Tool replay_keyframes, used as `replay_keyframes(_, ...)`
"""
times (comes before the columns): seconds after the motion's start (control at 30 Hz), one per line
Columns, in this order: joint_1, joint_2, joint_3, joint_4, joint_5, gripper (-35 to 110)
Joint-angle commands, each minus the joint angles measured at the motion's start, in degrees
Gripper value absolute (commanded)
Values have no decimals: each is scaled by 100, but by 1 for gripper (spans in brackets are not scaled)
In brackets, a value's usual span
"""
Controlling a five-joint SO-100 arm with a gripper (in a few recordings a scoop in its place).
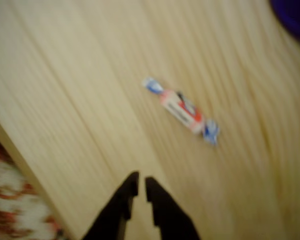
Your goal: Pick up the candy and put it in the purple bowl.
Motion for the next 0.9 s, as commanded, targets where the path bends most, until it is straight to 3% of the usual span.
replay_keyframes(0.0,-132,536,-176,-237,-571,0)
replay_keyframes(0.23,-88,290,-237,-624,-2558,0)
replay_keyframes(0.43,-158,-105,-562,-404,-3322,0)
replay_keyframes(0.57,-422,-325,-694,0,-4482,1)
replay_keyframes(0.87,-220,-923,-1099,237,-5353,0)
